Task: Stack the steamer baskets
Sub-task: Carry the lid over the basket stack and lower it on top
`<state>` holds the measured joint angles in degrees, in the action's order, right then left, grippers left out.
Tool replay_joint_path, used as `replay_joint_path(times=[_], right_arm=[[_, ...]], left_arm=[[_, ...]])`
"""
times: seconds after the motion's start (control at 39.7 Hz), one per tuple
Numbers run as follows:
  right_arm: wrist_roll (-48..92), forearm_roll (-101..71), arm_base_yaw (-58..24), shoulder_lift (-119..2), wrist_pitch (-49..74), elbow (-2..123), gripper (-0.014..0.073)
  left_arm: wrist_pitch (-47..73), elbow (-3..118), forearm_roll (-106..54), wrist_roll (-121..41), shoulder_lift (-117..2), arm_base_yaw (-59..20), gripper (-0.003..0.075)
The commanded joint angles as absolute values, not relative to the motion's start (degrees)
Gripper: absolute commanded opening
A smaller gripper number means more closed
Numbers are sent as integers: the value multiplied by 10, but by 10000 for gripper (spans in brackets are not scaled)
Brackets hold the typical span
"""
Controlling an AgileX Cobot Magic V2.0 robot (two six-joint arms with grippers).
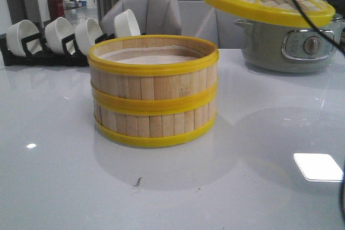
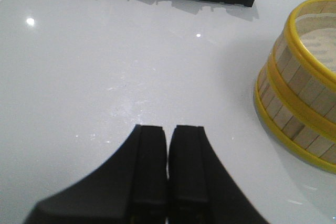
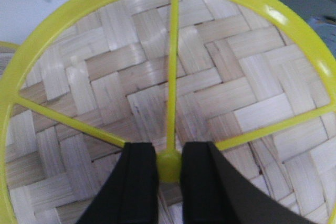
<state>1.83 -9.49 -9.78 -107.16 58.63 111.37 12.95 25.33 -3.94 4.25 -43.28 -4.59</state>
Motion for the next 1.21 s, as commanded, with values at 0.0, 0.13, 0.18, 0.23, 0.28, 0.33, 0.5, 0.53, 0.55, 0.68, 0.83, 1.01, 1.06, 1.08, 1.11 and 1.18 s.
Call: replay_joint_path(times=[0.0, 0.13, 0.18, 0.23, 0.28, 0.33, 0.5, 0.53, 0.55, 0.68, 0.83, 1.01, 1.06, 1.08, 1.11, 1.18], right_arm=[[27, -105, -137, -1036, 570, 1146, 56], [35, -105, -189, -1041, 573, 1146, 56], [43, -105, -210, -1046, 577, 1147, 56], [46, -105, -226, -1054, 583, 1150, 56], [46, -105, -238, -1063, 586, 1157, 56], [46, -105, -250, -1073, 590, 1164, 56], [46, -105, -276, -1112, 599, 1203, 56], [46, -105, -279, -1116, 599, 1208, 56], [46, -105, -280, -1121, 600, 1214, 56], [46, -109, -281, -1137, 599, 1231, 56], [46, -109, -281, -1146, 588, 1232, 56], [46, -109, -281, -1152, 581, 1234, 56], [46, -109, -281, -1155, 581, 1234, 56], [46, -109, -281, -1155, 581, 1234, 56], [46, -109, -281, -1156, 581, 1234, 56], [46, -109, -281, -1158, 581, 1234, 56]], left_arm=[[90, 270, -40, 45, -432, -45, 85], [92, 270, -40, 45, -432, -45, 85], [92, 270, -40, 45, -432, -45, 85], [92, 270, -40, 45, -432, -45, 85], [93, 270, -40, 45, -432, -45, 85], [97, 270, -40, 45, -432, -45, 85], [106, 270, -40, 45, -432, -45, 85], [106, 270, -40, 45, -432, -45, 85], [106, 270, -40, 45, -432, -45, 85], [106, 270, -40, 45, -432, -45, 85], [106, 270, -40, 45, -432, -45, 85], [106, 270, -40, 45, -432, -45, 85], [106, 270, -40, 45, -432, -45, 85], [106, 270, -40, 45, -432, -45, 85], [106, 270, -40, 45, -432, -45, 85], [106, 270, -40, 45, -432, -45, 85]])
